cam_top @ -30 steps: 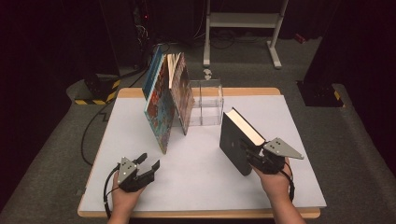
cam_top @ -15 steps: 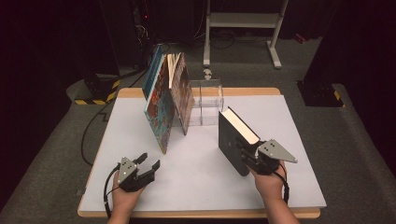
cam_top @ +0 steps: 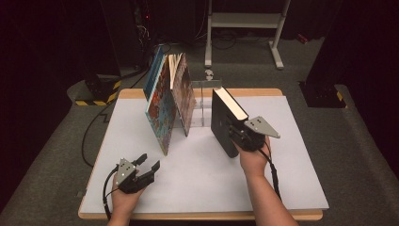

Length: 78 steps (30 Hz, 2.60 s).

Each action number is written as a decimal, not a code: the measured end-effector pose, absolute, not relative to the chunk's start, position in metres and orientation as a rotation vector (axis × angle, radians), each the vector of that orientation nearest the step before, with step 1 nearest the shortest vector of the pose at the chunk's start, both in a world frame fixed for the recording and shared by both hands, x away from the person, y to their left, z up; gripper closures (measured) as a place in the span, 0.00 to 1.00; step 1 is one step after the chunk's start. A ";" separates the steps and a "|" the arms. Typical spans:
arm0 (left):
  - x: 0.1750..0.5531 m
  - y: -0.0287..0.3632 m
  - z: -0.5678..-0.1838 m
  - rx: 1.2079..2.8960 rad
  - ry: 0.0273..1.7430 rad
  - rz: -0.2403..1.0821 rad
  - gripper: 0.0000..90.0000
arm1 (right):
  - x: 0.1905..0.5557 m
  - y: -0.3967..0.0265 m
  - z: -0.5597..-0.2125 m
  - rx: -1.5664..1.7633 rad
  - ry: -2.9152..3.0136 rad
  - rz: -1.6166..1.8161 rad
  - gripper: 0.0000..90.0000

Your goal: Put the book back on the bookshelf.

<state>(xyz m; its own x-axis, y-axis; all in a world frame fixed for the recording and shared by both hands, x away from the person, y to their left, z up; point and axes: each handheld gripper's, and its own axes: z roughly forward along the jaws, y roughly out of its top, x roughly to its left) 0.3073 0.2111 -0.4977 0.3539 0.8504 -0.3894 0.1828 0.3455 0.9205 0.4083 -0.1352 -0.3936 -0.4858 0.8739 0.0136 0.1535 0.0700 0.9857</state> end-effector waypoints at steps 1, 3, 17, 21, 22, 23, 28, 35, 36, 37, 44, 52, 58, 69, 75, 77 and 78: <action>0.307 0.211 -0.498 1.156 1.154 0.585 0.42 | 0.413 -0.133 -0.393 1.040 1.721 1.467 0.60; 0.307 0.211 -0.498 1.154 1.155 0.581 0.42 | 0.421 -0.128 -0.393 1.048 1.716 1.464 0.60; 0.308 0.218 -0.496 1.128 1.170 0.557 0.42 | 0.479 -0.092 -0.390 1.058 1.690 1.406 0.60; 0.308 0.218 -0.496 1.124 1.168 0.551 0.42 | 0.493 -0.084 -0.391 1.053 1.682 1.387 0.60; 0.308 0.218 -0.496 1.127 1.165 0.549 0.42 | 0.496 -0.082 -0.392 1.051 1.676 1.384 0.60; 0.308 0.217 -0.496 1.130 1.163 0.548 0.42 | 0.499 -0.081 -0.392 1.051 1.673 1.381 0.60; 0.308 0.218 -0.496 1.132 1.165 0.544 0.42 | 0.513 -0.074 -0.394 1.075 1.660 1.368 0.60; 0.307 0.218 -0.496 1.129 1.166 0.542 0.42 | 0.527 -0.070 -0.399 1.092 1.657 1.352 0.60; 0.307 0.218 -0.496 1.128 1.167 0.541 0.42 | 0.529 -0.069 -0.400 1.095 1.654 1.351 0.60; 0.307 0.218 -0.496 1.125 1.167 0.541 0.42 | 0.530 -0.069 -0.400 1.097 1.653 1.350 0.60; 0.308 0.218 -0.497 1.129 1.168 0.544 0.42 | 0.534 -0.067 -0.406 1.098 1.650 1.344 0.60; 0.307 0.216 -0.497 1.134 1.161 0.547 0.42 | 0.527 -0.070 -0.417 1.096 1.633 1.356 0.58; 0.305 0.215 -0.498 1.150 1.157 0.552 0.41 | 0.524 -0.070 -0.417 1.110 1.650 1.344 0.57; 0.305 0.212 -0.499 1.159 1.156 0.551 0.41 | 0.513 -0.078 -0.411 1.123 1.695 1.378 0.43; 0.306 0.213 -0.500 1.169 1.160 0.557 0.41 | 0.499 -0.086 -0.412 1.103 1.720 1.390 0.40; 0.306 0.213 -0.500 1.163 1.164 0.554 0.41 | 0.496 -0.089 -0.413 1.105 1.720 1.396 0.40; 0.306 0.214 -0.500 1.167 1.164 0.556 0.41 | 0.495 -0.091 -0.413 1.115 1.725 1.398 0.40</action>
<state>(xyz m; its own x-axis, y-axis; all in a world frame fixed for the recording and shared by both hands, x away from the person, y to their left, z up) 0.3062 0.2139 -0.5002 0.3575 0.8392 -0.4098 0.2094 0.3556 0.9109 0.4952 -0.0909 -0.4130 -0.4311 0.9018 0.0284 0.2149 0.0720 0.9740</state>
